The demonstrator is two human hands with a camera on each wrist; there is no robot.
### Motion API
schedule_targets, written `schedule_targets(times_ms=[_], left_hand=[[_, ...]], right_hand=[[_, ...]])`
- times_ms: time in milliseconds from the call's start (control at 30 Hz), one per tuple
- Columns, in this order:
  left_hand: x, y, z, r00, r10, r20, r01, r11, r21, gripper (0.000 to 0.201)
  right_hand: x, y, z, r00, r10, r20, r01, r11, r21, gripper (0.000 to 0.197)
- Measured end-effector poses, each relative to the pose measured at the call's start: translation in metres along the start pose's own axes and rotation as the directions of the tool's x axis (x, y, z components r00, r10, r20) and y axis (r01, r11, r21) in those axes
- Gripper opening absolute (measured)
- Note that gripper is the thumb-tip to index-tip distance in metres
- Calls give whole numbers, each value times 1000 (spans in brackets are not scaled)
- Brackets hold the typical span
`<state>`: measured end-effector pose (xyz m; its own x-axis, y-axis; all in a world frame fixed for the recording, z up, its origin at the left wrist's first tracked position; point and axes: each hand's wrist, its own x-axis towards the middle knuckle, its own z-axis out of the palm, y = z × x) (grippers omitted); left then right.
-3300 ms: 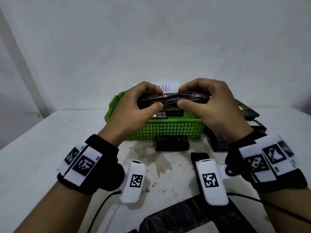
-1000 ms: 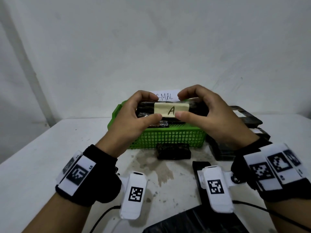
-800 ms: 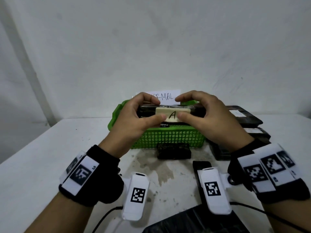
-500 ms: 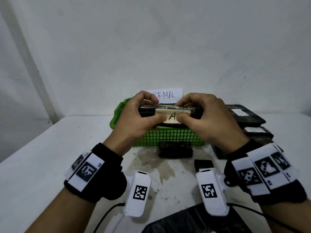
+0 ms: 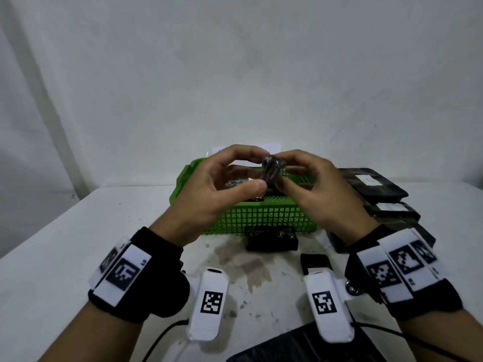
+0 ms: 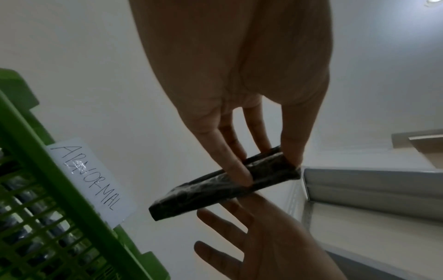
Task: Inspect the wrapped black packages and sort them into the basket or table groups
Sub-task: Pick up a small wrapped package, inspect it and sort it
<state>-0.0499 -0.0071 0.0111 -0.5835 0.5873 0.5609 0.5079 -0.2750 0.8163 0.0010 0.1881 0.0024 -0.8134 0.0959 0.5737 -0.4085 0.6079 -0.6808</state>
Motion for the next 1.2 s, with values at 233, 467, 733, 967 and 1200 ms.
schedule_targets(times_ms=[233,467,733,967,1200], left_hand=[[0,-4,-3,998,-14,-62,14,1000,8,35],[-1,-7,4,998,-37,-43,37,999,1,29],[-2,-2,7,994,-28,-101,26,1000,-17,20],[5,-4,15,912,-379,-157,354,920,-168,60],[3,-5,11,880,-470,-70,449,871,-198,36]], right_hand=[[-3,-14,-7,995,-25,96,-12,932,362,32],[-1,-8,0,996,-87,-5,84,938,335,23],[-5,-20,11,980,-114,-161,162,931,326,5],[-6,-17,5,991,-80,-110,117,909,400,15],[-3,-14,11,999,39,33,-50,886,460,48]])
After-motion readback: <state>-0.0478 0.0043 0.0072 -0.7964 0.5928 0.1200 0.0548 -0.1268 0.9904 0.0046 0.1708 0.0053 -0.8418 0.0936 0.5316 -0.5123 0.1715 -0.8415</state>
